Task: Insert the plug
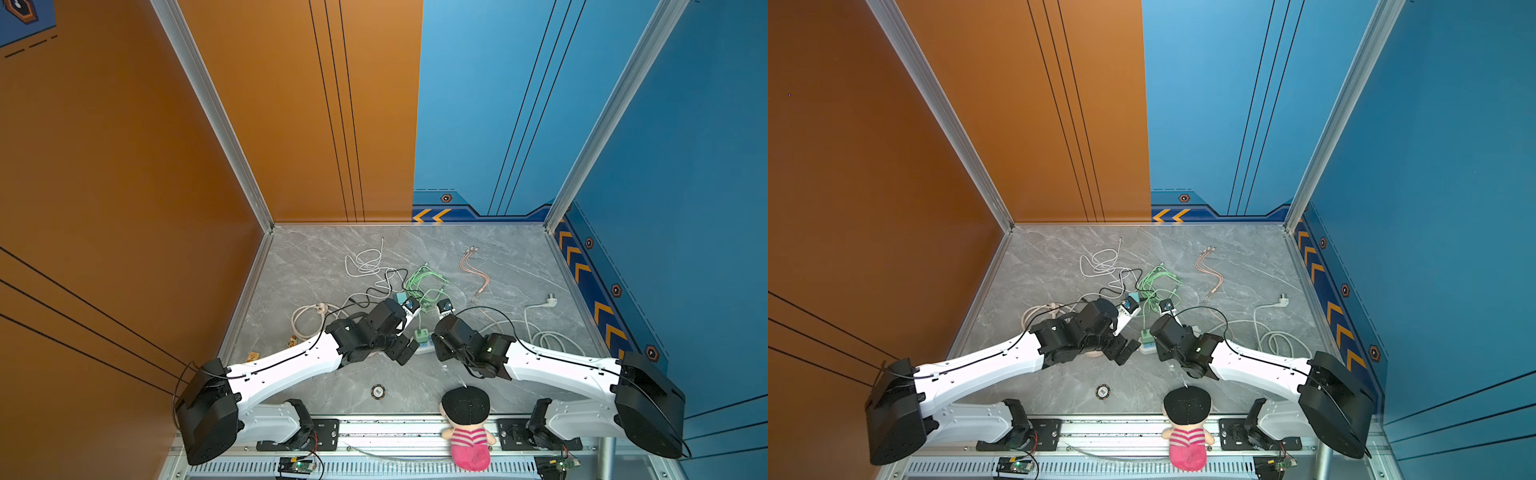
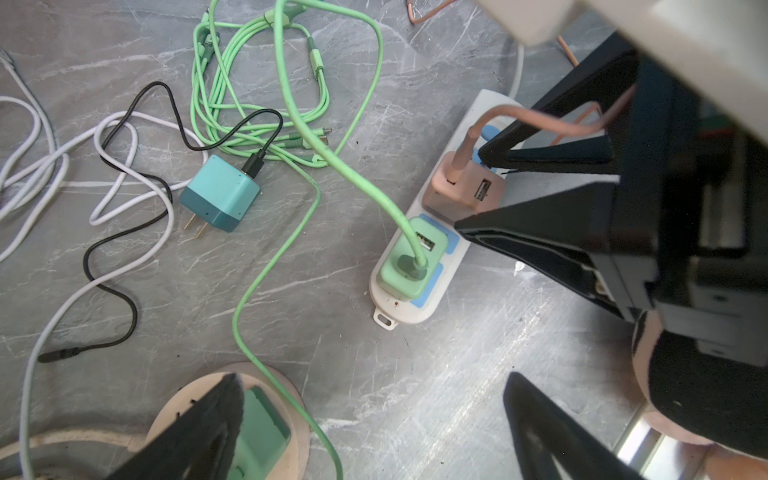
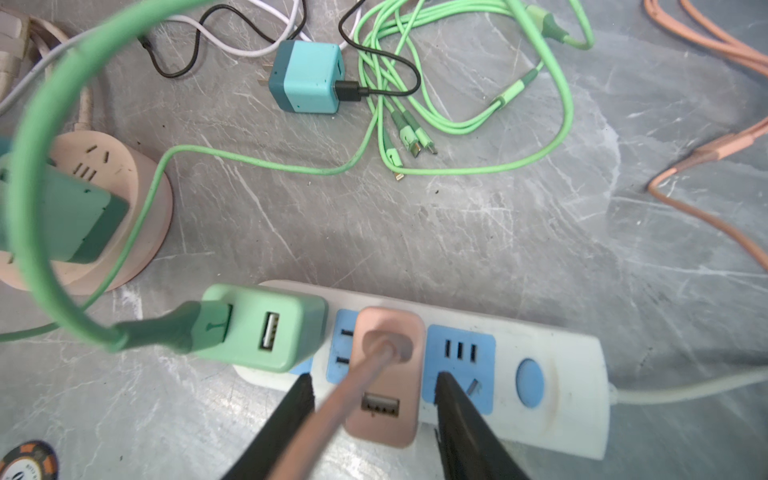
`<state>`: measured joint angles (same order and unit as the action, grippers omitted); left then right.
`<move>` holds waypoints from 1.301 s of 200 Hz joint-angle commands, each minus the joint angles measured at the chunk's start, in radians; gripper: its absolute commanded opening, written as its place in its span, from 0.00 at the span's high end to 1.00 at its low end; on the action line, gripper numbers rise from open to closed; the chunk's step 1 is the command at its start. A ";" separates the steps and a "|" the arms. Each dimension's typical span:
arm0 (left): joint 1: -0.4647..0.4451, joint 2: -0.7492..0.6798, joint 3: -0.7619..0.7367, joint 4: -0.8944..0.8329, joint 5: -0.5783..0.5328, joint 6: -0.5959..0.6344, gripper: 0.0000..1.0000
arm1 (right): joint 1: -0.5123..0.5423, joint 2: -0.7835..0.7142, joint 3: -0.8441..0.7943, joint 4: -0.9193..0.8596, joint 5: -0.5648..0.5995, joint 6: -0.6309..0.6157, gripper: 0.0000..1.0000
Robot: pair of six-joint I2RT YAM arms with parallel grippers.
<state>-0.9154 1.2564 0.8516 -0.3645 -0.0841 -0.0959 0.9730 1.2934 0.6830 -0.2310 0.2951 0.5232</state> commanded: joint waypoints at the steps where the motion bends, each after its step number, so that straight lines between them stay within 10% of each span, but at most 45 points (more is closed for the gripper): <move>1: 0.000 -0.024 -0.002 -0.025 -0.026 -0.008 0.02 | 0.032 -0.039 0.011 -0.086 -0.038 0.002 0.41; 118: -0.002 -0.070 -0.011 -0.025 -0.057 -0.028 0.02 | -0.021 -0.333 0.011 -0.241 -0.228 0.024 0.28; 260: 0.010 -0.064 -0.012 -0.031 -0.063 -0.032 0.02 | -0.047 -0.046 0.151 -0.301 -0.011 0.055 0.50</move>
<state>-0.9161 1.1965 0.8509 -0.3653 -0.1291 -0.1074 0.9283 1.2251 0.8093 -0.5240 0.1860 0.5465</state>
